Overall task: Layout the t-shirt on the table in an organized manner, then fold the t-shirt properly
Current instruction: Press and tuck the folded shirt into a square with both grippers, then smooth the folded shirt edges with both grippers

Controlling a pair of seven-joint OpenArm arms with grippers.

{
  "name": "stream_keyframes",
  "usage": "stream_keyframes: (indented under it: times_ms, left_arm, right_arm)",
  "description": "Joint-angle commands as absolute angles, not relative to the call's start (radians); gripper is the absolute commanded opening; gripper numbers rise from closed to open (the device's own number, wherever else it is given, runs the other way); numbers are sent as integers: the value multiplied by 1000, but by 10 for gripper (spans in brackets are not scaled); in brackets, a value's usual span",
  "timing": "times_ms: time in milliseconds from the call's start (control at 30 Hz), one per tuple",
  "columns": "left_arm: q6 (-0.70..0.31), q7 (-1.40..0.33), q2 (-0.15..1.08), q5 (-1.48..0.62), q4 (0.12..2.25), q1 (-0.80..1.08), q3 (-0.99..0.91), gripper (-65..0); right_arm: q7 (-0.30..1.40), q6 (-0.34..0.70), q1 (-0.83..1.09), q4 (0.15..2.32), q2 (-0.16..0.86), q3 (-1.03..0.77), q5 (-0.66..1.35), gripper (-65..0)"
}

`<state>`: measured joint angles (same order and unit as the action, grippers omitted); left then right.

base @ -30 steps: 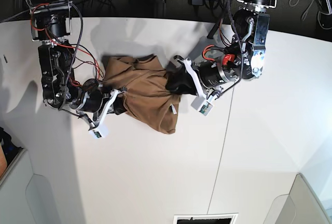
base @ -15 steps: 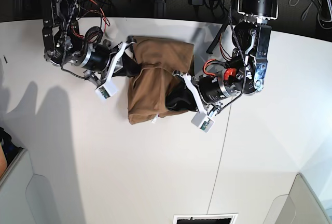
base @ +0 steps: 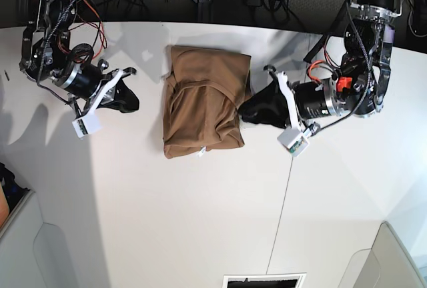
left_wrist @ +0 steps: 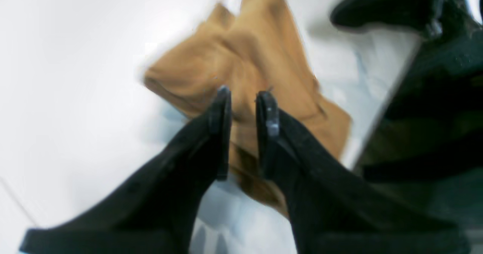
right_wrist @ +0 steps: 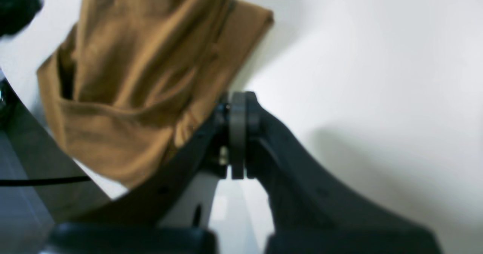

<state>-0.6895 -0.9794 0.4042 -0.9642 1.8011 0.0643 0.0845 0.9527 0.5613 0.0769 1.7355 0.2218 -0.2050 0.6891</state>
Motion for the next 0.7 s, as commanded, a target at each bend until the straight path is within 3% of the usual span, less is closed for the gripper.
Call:
stream_keyframes:
  times_ms: [0,300,467,667]
  left_arm:
    - [-698,-966,437,-992,1842,89,70,-523]
    - [-698,-909,476,-1009,2098,424,-184,-524]
    - [-698,-863,460,-1009,2151,400,-245,-524]
    - [-698,-826,442,-944,2069,302,-110,-524]
  right_arm:
    - [941,574,82,1760,240,-216,722,-650]
    - [929,591,237,1889,266,-222,775,-650]
    - [867,591,179,1941,218,-210,770,-650]
    - [809,591,-1,1821,117,-30,611,-650]
